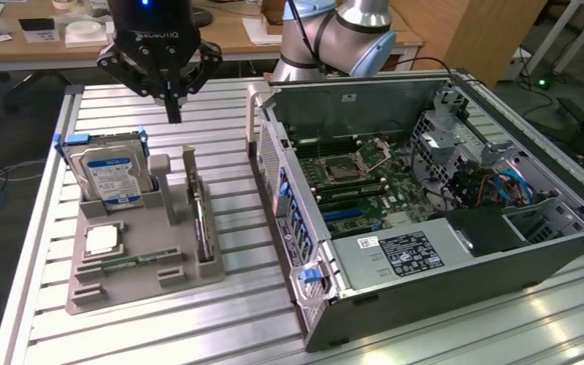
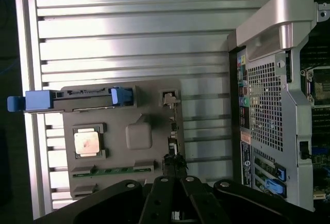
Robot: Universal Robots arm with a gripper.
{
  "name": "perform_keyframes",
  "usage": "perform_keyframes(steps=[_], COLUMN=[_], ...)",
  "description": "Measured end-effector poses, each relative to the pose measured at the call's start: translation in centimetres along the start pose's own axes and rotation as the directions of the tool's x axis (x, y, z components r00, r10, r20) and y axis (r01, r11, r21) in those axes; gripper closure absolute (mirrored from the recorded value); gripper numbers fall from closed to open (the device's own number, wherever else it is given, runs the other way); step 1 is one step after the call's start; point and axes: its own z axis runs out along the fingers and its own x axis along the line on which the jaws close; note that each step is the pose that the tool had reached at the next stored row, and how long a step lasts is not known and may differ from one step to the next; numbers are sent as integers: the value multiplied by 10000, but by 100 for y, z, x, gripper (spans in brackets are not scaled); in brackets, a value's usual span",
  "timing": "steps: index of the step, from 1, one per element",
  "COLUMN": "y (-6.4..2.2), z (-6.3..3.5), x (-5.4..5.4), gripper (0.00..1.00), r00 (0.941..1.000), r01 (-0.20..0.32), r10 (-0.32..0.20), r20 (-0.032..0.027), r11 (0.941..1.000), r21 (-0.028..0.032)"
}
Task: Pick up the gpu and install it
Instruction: 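Reach for the gpu, then pick up the gpu and move the gpu toward the slot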
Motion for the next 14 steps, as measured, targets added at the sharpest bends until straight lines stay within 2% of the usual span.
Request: perform_keyframes(steps=[12,13,14], y=[0,0,0], z=[0,0,0], x=[1,0,1], gripper=[89,89,83], r00=[10000,10000,10000], r01=[-1,0,-1], r10=[1,0,1], r20=[0,0,0], r11=[10000,10000,10000], r21=[0,0,0])
